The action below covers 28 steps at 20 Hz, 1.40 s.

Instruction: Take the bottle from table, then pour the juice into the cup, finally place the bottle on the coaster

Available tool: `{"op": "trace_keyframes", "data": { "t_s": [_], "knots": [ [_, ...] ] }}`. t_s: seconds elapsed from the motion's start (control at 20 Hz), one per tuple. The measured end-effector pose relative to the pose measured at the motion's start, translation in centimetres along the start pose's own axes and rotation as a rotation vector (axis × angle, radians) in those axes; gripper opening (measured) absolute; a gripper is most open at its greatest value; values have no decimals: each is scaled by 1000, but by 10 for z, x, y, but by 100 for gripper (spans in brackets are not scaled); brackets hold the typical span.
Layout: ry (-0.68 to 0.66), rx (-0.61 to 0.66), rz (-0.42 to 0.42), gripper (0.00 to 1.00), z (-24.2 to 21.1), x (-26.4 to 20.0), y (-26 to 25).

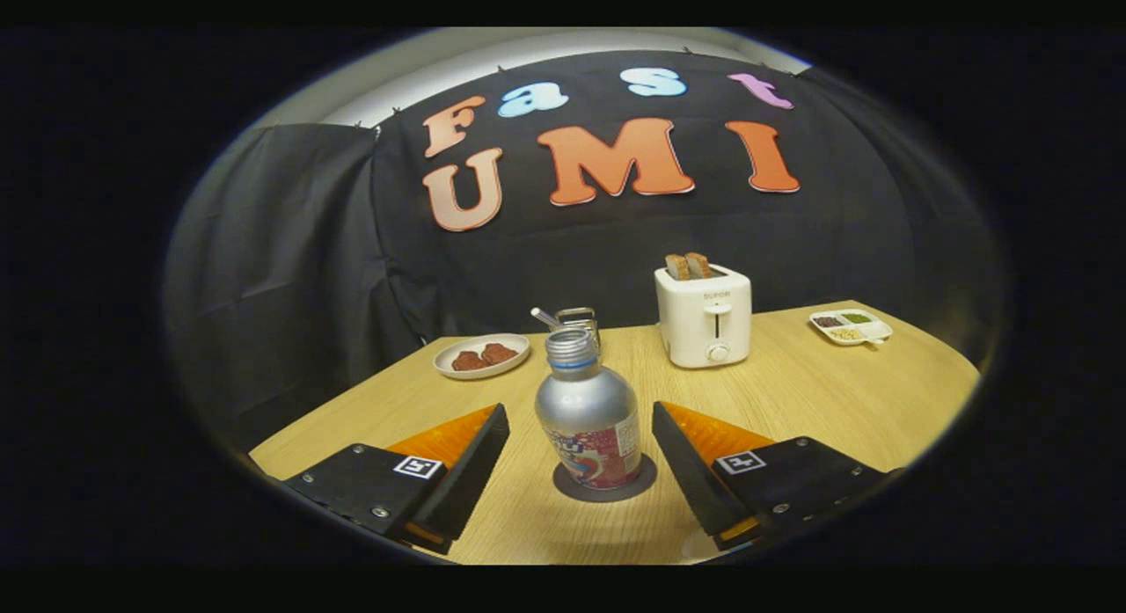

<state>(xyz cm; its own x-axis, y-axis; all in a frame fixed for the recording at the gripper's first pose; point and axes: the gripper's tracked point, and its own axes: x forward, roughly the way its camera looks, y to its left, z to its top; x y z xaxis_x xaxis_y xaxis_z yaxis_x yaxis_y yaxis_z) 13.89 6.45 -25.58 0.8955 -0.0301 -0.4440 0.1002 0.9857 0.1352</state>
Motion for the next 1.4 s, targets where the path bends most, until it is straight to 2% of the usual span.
{"op": "trace_keyframes", "data": {
  "t_s": [0.25,0.4,0.75,1.15,1.4],
  "knots": [
    [-120,-86,22,97,59,-50,2],
    [-188,-143,-23,97,90,-83,-12],
    [-309,-138,-19,97,147,-153,-32],
    [-379,-169,-25,97,190,-212,-65],
    [-406,-173,-9,97,203,-243,-74]
  ]
}}
